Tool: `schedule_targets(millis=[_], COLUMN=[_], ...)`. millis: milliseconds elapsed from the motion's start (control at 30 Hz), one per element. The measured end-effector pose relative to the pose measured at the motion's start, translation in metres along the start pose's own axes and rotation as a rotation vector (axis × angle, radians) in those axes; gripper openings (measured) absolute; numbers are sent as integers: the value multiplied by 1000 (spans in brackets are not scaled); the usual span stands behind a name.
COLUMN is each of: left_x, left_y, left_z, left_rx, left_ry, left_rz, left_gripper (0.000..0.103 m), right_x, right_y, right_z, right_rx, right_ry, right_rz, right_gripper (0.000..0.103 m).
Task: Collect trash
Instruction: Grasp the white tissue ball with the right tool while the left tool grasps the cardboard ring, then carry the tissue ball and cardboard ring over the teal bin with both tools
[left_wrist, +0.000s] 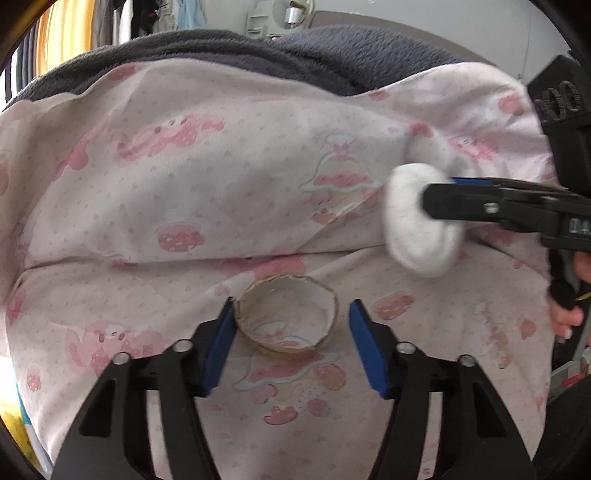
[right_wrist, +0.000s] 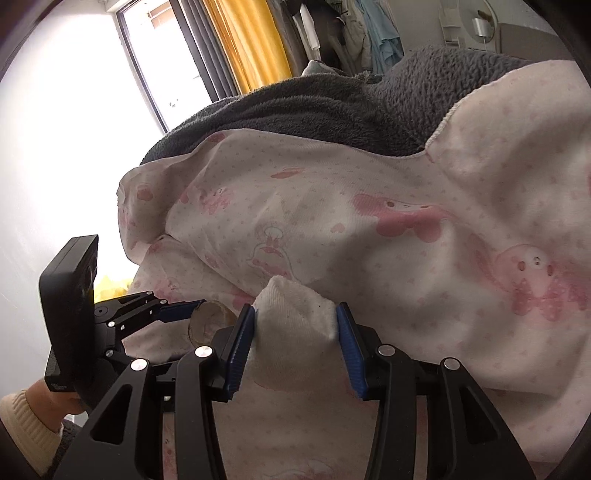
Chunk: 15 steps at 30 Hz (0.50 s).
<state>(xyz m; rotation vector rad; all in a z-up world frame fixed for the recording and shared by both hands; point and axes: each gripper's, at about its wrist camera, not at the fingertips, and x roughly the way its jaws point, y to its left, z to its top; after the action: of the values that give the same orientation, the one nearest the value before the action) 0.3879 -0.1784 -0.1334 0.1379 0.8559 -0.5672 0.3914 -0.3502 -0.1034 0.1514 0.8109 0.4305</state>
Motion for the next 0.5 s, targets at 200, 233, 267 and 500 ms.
schedule_targets(millis=[200,233,267,500], left_x=[-19,-26,-34,-81], left_y=[4,5,7,19], left_z=[-6,-9,-13,-37], left_rx=[-39,-48,-58,-144], left_ry=[-50,-60,-70,-116], left_rz=[20,21,23,84], left_gripper=[55,55,54,54], right_x=[-19,-22,-26,-44], right_y=[-7,-6,-4,24], right_z=[-11,-13,-14,-24], right_rx=[18,18,16,-47], right_ry=[-9,-14,-17,-29], right_rz=[-31,-33,-36,-97], right_gripper=[44,44,44,44])
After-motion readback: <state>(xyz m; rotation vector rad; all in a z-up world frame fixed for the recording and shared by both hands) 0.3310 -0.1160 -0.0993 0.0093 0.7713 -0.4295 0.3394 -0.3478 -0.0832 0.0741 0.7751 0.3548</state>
